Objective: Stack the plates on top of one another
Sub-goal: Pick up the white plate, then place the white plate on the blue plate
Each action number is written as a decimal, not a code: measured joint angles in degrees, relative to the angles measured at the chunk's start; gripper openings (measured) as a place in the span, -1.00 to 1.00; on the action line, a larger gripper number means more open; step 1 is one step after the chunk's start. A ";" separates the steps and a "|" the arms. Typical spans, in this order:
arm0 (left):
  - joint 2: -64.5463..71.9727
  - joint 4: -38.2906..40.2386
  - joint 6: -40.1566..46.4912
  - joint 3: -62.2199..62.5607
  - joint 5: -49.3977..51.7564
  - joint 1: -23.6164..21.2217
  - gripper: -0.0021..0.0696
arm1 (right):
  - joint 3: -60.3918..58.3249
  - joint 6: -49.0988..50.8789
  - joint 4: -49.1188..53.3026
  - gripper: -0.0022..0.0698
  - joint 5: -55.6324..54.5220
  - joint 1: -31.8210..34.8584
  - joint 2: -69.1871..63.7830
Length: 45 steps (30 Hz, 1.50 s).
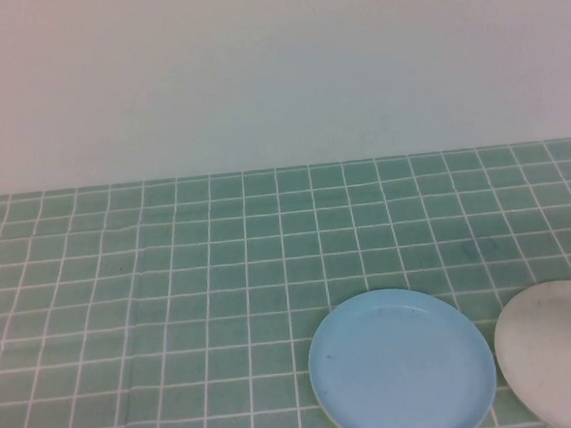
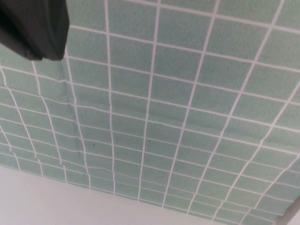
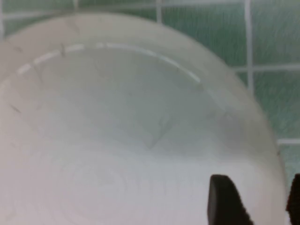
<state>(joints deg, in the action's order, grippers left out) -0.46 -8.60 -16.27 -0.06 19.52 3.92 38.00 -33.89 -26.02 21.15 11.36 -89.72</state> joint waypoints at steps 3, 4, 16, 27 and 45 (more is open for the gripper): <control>0.00 0.00 0.00 0.00 0.00 0.00 -0.95 | 0.24 0.00 0.22 -0.13 -0.48 0.10 -2.79; 0.00 0.00 0.00 0.00 0.00 0.00 -0.95 | 0.37 0.00 0.22 -0.13 -0.68 0.10 -3.48; 0.00 0.00 0.00 0.00 0.00 0.00 -0.95 | 0.44 0.56 0.34 -0.86 -0.78 0.10 -5.52; 0.10 -0.11 0.00 0.00 0.00 0.00 -0.95 | 2.39 1.55 -2.11 -0.90 -3.39 0.10 -0.55; 0.10 -0.11 0.00 0.00 0.00 0.00 -0.95 | 11.46 -21.71 -32.12 -0.90 14.89 -4.52 9.15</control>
<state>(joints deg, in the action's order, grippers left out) -0.36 -8.71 -16.27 -0.06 19.52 3.92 49.46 -55.60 -58.14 36.04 6.84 -80.57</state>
